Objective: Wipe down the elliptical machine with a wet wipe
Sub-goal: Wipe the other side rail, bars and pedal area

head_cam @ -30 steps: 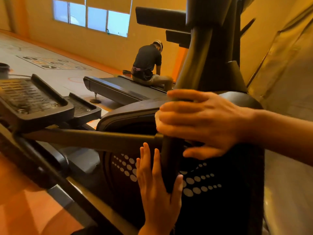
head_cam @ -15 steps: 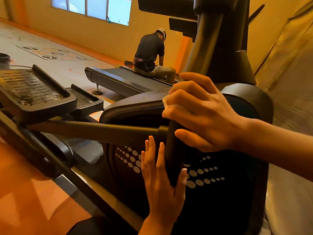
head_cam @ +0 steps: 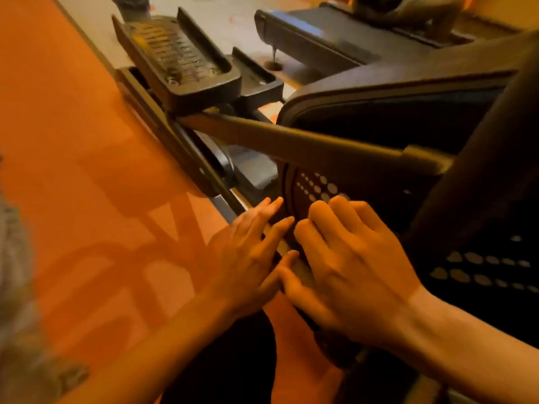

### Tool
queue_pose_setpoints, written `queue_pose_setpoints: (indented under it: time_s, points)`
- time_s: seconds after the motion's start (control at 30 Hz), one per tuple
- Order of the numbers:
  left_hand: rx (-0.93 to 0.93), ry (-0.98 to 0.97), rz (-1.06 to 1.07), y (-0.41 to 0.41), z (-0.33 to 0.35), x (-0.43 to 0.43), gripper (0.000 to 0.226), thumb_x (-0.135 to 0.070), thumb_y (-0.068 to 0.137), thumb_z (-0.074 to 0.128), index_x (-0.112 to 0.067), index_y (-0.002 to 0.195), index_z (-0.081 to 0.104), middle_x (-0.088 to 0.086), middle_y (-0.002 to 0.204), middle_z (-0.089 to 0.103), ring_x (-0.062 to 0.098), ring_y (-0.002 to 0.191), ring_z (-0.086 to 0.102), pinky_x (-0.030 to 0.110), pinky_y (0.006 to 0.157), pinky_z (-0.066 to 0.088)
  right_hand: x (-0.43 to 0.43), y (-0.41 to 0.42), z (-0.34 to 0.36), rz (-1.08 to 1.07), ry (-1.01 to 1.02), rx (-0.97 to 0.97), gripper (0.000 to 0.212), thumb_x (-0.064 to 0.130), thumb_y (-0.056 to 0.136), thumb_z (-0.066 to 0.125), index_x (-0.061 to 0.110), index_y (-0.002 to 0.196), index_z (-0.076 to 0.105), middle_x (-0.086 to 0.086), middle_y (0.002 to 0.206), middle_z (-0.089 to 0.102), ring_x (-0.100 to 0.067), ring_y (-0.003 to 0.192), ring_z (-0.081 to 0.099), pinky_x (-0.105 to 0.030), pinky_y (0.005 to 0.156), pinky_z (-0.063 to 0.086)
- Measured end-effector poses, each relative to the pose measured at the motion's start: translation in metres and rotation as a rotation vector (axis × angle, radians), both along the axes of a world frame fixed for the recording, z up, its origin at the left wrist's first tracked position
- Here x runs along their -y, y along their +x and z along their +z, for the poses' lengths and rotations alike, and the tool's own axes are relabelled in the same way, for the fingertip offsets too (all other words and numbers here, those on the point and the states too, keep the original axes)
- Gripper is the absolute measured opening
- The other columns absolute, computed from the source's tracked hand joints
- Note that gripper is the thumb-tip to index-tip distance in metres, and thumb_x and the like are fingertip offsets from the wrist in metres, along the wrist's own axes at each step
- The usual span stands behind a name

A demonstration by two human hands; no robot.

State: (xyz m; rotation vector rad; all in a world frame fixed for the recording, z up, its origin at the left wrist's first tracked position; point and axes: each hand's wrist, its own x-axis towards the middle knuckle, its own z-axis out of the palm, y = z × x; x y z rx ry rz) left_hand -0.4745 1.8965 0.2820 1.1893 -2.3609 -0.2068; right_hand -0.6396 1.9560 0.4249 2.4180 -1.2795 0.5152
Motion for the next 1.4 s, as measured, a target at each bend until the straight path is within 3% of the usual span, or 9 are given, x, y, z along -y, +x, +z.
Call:
queue_pose_setpoints:
  time_s: [0.13, 0.3, 0.43, 0.53, 0.77, 0.9, 1.2, 1.3, 1.4]
  points:
    - [0.009, 0.117, 0.070, 0.055, 0.017, -0.018, 0.053, -0.048, 0.106, 0.040, -0.009, 0.132, 0.064, 0.018, 0.153, 0.051, 0.039, 0.140, 0.048, 0.051, 0.112, 0.036, 0.008, 0.029, -0.037, -0.142, 0.354, 0.119, 0.036, 0.050, 0.093, 0.048, 0.016, 0.083, 0.053, -0.002, 0.082, 0.046, -0.021, 0.077, 0.043, -0.039, 0.065, 0.038]
    - [0.153, 0.449, 0.287, 0.108, -0.014, -0.068, 0.054, -0.048, 0.103, 0.038, -0.010, 0.126, 0.069, 0.021, 0.144, 0.059, 0.042, 0.132, 0.056, 0.053, 0.106, 0.043, -0.001, 0.072, -0.092, -0.259, 0.756, 0.229, 0.041, 0.058, 0.092, 0.039, 0.020, 0.079, 0.049, 0.002, 0.083, 0.047, -0.025, 0.080, 0.051, -0.042, 0.068, 0.043]
    - [0.143, 0.690, 0.443, 0.141, -0.014, -0.132, 0.061, -0.051, 0.102, 0.031, -0.008, 0.122, 0.070, 0.021, 0.140, 0.061, 0.042, 0.128, 0.057, 0.054, 0.102, 0.046, -0.028, 0.117, -0.127, -0.332, 1.189, 0.068, 0.038, 0.055, 0.097, 0.051, 0.025, 0.076, 0.041, -0.008, 0.098, 0.058, -0.033, 0.100, 0.054, -0.047, 0.085, 0.044]
    - [0.162, 0.898, 0.518, 0.163, 0.000, -0.176, 0.074, -0.056, 0.100, 0.018, -0.009, 0.128, 0.067, 0.018, 0.145, 0.056, 0.038, 0.134, 0.050, 0.052, 0.108, 0.039, -0.054, 0.146, -0.123, -0.356, 1.362, -0.029, 0.036, 0.050, 0.099, 0.054, 0.019, 0.082, 0.048, -0.014, 0.109, 0.061, -0.036, 0.107, 0.054, -0.045, 0.088, 0.043]
    - [0.208, 0.974, 0.565, 0.196, 0.046, -0.231, 0.058, -0.049, 0.103, 0.031, -0.010, 0.110, 0.073, 0.013, 0.122, 0.068, 0.034, 0.111, 0.063, 0.047, 0.091, 0.050, -0.072, 0.166, -0.065, -0.426, 1.473, -0.202, 0.042, 0.050, 0.100, 0.054, 0.010, 0.089, 0.062, -0.013, 0.105, 0.062, -0.031, 0.102, 0.056, -0.042, 0.085, 0.045]
    - [0.203, 1.032, 0.543, 0.199, 0.082, -0.210, 0.060, -0.050, 0.102, 0.027, -0.012, 0.112, 0.072, 0.011, 0.117, 0.069, 0.031, 0.108, 0.064, 0.046, 0.089, 0.051, -0.040, 0.175, -0.025, -0.516, 1.433, -0.144, 0.035, 0.045, 0.098, 0.054, 0.014, 0.084, 0.056, -0.010, 0.100, 0.060, -0.029, 0.097, 0.055, -0.043, 0.082, 0.048]
    - [0.108, 1.056, 0.537, 0.210, 0.117, -0.060, 0.081, -0.059, 0.094, 0.004, -0.015, 0.130, 0.062, 0.007, 0.134, 0.058, 0.028, 0.126, 0.050, 0.042, 0.106, 0.037, 0.056, 0.172, -0.031, -0.766, 1.452, 0.039, 0.041, 0.051, 0.098, 0.047, 0.013, 0.099, 0.065, -0.009, 0.106, 0.063, -0.027, 0.094, 0.062, -0.047, 0.084, 0.056]
    - [0.079, 0.993, 0.517, 0.222, 0.115, 0.008, 0.074, -0.058, 0.102, 0.012, -0.013, 0.134, 0.061, 0.009, 0.143, 0.055, 0.028, 0.133, 0.047, 0.044, 0.110, 0.036, 0.084, 0.169, -0.030, -0.888, 1.419, 0.187, 0.039, 0.051, 0.100, 0.046, 0.016, 0.093, 0.062, -0.009, 0.099, 0.064, -0.025, 0.086, 0.063, -0.046, 0.079, 0.057]
    - [0.095, 0.912, 0.401, 0.224, 0.112, 0.065, 0.054, -0.050, 0.110, 0.030, -0.013, 0.138, 0.057, 0.010, 0.147, 0.052, 0.028, 0.137, 0.045, 0.045, 0.114, 0.035, 0.102, 0.168, -0.017, -0.990, 1.405, 0.301, 0.034, 0.043, 0.103, 0.048, 0.013, 0.096, 0.062, -0.008, 0.100, 0.062, -0.019, 0.081, 0.060, -0.035, 0.066, 0.046]
